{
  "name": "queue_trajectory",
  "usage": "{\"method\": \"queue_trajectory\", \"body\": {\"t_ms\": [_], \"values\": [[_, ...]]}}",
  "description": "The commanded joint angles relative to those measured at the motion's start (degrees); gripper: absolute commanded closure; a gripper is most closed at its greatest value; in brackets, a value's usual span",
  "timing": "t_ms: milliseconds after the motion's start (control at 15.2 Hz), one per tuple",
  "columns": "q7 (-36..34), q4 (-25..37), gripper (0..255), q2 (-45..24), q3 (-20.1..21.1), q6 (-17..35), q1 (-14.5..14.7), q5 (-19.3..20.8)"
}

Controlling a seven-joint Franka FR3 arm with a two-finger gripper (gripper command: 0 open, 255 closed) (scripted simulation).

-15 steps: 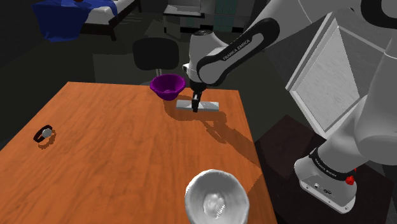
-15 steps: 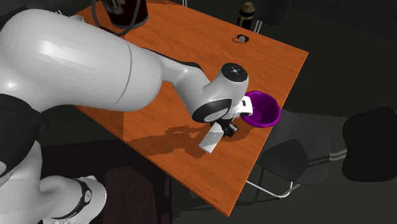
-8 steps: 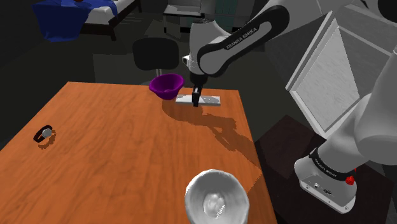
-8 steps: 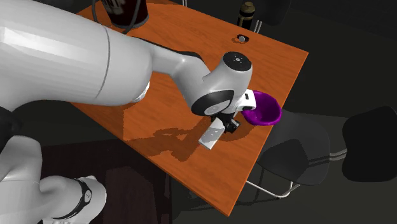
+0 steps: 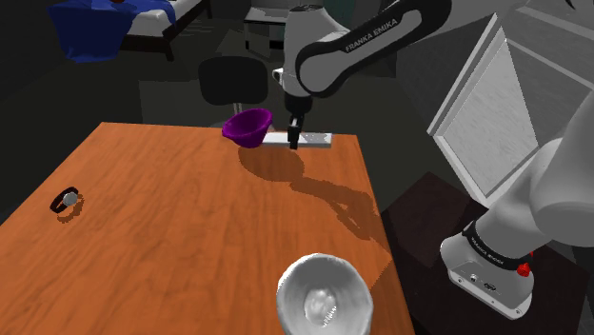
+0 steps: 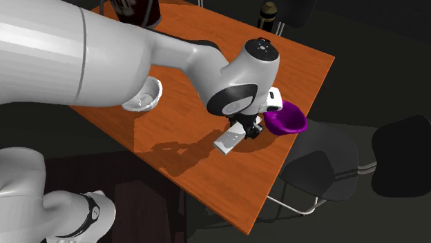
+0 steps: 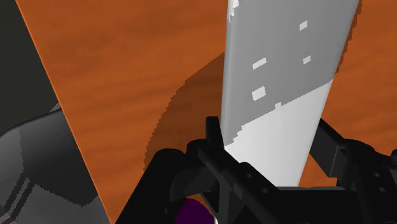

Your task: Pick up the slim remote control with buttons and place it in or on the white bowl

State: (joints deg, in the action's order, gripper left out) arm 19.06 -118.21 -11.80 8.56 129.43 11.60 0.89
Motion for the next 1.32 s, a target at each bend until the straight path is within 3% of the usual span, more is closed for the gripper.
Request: {"method": "queue_trajectory", "body": {"t_ms": [0, 792, 1254], "values": [[0.16, 0.58, 255, 0.95, 0.02, -1.51, -0.09, -0.19], [0.56, 4.73, 255, 5.03, 0.15, -9.7, -0.25, -0.93], [-6.41, -5.41, 255, 13.18, 3.93, -7.45, 3.76, -2.55]]}}
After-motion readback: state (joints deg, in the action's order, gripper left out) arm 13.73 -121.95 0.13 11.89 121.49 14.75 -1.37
